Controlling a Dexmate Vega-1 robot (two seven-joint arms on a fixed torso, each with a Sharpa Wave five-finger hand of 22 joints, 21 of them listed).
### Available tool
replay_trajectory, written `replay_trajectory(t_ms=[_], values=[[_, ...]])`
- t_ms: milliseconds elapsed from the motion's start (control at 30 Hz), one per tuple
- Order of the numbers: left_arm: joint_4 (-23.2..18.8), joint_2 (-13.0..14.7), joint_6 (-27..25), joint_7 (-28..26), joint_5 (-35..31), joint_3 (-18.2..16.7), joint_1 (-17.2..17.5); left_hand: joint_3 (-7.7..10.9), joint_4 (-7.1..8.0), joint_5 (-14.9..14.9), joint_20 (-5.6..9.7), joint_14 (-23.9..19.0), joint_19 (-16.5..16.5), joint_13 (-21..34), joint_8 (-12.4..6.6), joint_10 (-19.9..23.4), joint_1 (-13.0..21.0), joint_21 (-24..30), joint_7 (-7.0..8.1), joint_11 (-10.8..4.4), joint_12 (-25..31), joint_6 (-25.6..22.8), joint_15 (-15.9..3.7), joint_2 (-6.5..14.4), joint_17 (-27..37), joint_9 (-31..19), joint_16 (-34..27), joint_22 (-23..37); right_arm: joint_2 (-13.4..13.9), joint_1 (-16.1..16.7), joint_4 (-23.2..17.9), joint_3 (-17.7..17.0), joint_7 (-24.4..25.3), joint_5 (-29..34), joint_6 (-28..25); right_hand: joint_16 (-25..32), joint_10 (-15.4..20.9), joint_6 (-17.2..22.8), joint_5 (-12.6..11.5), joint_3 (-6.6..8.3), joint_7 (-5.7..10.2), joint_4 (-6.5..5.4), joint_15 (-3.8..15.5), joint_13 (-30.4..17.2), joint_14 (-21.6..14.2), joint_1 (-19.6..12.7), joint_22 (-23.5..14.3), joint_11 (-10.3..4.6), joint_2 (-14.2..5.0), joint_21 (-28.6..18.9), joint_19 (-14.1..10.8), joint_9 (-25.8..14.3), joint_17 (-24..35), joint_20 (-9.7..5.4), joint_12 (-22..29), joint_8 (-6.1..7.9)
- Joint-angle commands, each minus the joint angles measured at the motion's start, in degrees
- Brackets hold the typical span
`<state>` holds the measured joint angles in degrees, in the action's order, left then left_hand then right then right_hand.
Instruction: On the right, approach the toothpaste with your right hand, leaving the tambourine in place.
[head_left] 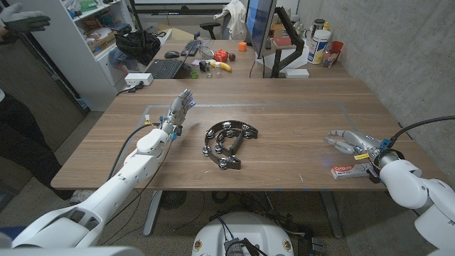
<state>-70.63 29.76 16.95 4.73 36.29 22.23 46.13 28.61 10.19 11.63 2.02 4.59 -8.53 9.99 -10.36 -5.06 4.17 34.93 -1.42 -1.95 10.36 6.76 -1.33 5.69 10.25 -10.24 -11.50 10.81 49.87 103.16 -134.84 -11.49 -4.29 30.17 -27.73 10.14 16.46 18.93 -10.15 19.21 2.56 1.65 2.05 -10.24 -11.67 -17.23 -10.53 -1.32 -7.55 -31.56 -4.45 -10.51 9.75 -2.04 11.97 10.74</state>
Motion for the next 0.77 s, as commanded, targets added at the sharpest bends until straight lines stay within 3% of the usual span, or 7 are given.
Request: replay_trajectory(t_ms=[33,767], values=[[-1.5,1.2,-0.2,0.2,0.3,-0.5,1.2,0.49,0.02,0.2,1.09,0.5,0.1,0.3,-0.39,-0.4,-0.7,-0.2,0.21,0.19,0.3,0.5,0.11,3.9,0.1,-0.2,0.1,0.1,0.6,0.5,-0.7,1.0,0.4,0.1,-2.0,0.4,-0.1,0.2,-0.3,0.16,0.01,0.24,0.61,-0.4,0.2,-0.5,-0.1,-0.02,-0.23,0.1,-0.5,-0.3,0.1,-2.03,0.1,0.26],[-4.6,2.8,-0.8,-1.1,0.4,-1.3,3.7,0.64,0.04,0.2,1.07,0.5,0.2,0.3,-0.39,-0.4,-0.7,-0.2,0.15,0.08,0.3,0.5,0.19,3.9,0.1,-0.2,0.0,0.1,2.8,0.7,-0.5,3.1,0.7,-1.2,-5.2,0.5,0.0,0.4,-0.3,0.05,0.07,0.47,0.5,-0.4,-0.2,-0.5,-0.1,0.06,-0.37,0.3,-0.7,-0.3,0.0,-1.95,0.1,0.34]])
